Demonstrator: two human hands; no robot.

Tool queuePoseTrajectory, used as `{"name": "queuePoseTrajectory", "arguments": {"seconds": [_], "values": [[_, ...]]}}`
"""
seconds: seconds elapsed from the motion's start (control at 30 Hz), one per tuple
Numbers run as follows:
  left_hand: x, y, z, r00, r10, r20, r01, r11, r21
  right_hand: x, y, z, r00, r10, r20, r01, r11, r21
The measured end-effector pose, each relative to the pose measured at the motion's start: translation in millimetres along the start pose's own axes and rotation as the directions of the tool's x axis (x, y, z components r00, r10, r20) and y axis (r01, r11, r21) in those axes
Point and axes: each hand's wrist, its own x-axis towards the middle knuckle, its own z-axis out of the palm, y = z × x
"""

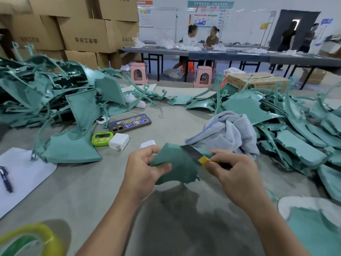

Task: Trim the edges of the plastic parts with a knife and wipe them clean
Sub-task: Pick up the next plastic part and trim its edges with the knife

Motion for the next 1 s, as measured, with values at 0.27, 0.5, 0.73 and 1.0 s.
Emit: {"name": "queuePoseTrajectory", "arguments": {"seconds": [0.27,0.5,0.73,1.0], "values": [[1.1,-5.1,6.6,0.971,-0.031,-0.238,0.007,0.995,-0.103,7.3,8.0,-0.4,0.946,0.319,-0.057,-0.257,0.846,0.467],[-1.7,-0.1,13.8,0.975,-0.094,-0.199,0.039,0.964,-0.263,8.9,18.0,-5.7,0.905,0.416,0.086,-0.378,0.697,0.609],[-2.2,12.2,14.1,0.956,0.075,-0.284,-0.127,0.977,-0.17,13.3,28.0,-2.6,0.881,0.432,-0.194,-0.267,0.792,0.549],[2.9,31.7,-16.1,0.575,0.503,-0.645,-0.503,0.839,0.205,11.4,31.1,-3.7,0.858,0.294,-0.422,-0.058,0.87,0.489]]}}
